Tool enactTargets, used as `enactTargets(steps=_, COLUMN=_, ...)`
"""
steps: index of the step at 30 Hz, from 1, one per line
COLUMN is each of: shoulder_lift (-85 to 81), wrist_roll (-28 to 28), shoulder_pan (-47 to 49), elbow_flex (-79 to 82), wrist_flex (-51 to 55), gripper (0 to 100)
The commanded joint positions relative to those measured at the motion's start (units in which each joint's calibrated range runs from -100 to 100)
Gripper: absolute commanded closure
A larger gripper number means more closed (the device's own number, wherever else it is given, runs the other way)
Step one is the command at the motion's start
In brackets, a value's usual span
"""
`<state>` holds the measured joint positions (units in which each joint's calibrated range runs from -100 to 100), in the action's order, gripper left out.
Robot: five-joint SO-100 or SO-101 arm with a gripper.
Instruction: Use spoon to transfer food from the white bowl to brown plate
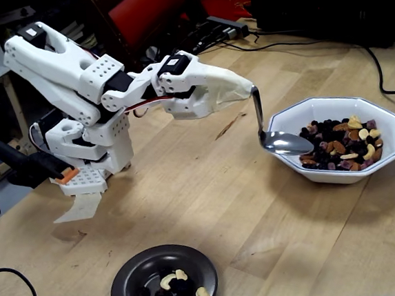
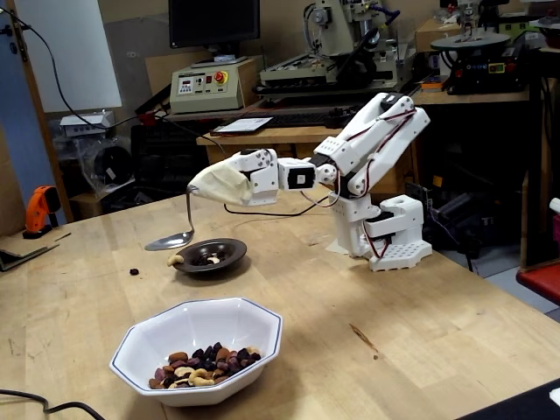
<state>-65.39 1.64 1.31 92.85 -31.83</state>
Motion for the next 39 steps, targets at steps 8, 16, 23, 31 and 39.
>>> enactTargets(steps=8, shoulder_lift=-23.40, wrist_roll=-0.20, shoulder_pan=0.32, elbow_flex=-0.90, wrist_flex=26.30, gripper=96)
enactTargets(steps=16, shoulder_lift=-34.44, wrist_roll=-0.20, shoulder_pan=0.32, elbow_flex=-1.16, wrist_flex=39.98, gripper=96)
enactTargets(steps=23, shoulder_lift=-33.58, wrist_roll=-0.20, shoulder_pan=0.32, elbow_flex=-1.16, wrist_flex=42.66, gripper=96)
enactTargets(steps=31, shoulder_lift=-33.58, wrist_roll=-0.20, shoulder_pan=0.32, elbow_flex=-0.90, wrist_flex=42.66, gripper=96)
enactTargets(steps=39, shoulder_lift=-33.58, wrist_roll=0.10, shoulder_pan=0.76, elbow_flex=-0.90, wrist_flex=42.66, gripper=96)
